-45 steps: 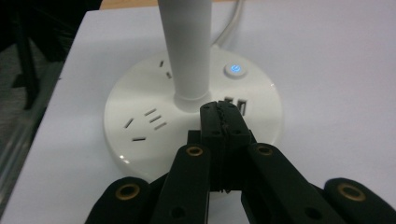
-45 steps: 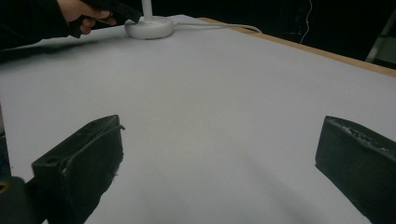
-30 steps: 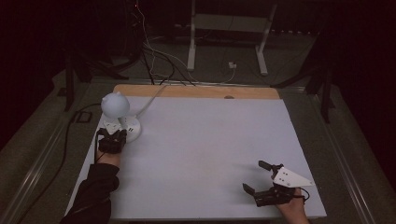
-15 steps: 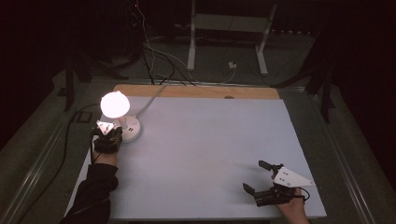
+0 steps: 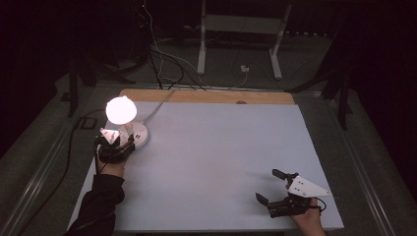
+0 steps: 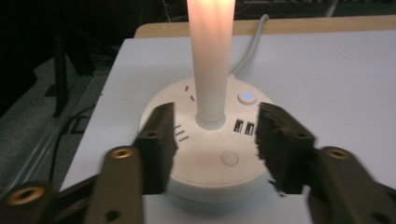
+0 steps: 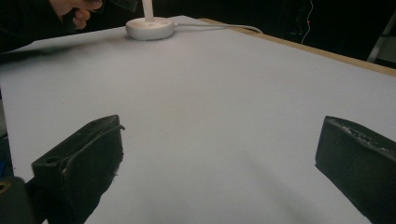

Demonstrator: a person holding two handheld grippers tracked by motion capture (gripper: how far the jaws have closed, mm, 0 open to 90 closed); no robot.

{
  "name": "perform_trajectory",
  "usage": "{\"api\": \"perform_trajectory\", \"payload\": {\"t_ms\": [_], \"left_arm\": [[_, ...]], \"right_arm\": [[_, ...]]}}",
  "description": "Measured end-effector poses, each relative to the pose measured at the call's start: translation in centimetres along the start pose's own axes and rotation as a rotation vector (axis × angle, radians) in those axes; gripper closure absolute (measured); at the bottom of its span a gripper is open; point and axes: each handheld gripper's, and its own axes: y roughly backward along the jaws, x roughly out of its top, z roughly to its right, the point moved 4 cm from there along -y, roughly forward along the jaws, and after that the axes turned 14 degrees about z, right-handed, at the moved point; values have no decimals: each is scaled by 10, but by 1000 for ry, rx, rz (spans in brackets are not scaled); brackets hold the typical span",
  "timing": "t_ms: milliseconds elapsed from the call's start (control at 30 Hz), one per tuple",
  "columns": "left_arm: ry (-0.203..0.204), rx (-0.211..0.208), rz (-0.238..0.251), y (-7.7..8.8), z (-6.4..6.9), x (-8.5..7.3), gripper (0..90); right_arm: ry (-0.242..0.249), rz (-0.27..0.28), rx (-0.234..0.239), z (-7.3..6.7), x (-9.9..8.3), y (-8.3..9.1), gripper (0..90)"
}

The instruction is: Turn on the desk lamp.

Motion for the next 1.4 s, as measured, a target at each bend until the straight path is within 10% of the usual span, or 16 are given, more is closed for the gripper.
{"api": "perform_trajectory", "payload": {"t_ms": [333,1400], "left_arm": [[79,-48,0,4,-7,6,10],[51,-472,14,59,41,12,3]], "right_arm": [[-4,0,1,0,0,0,4],[-6,-3,5,-1,0,0,4]]}}
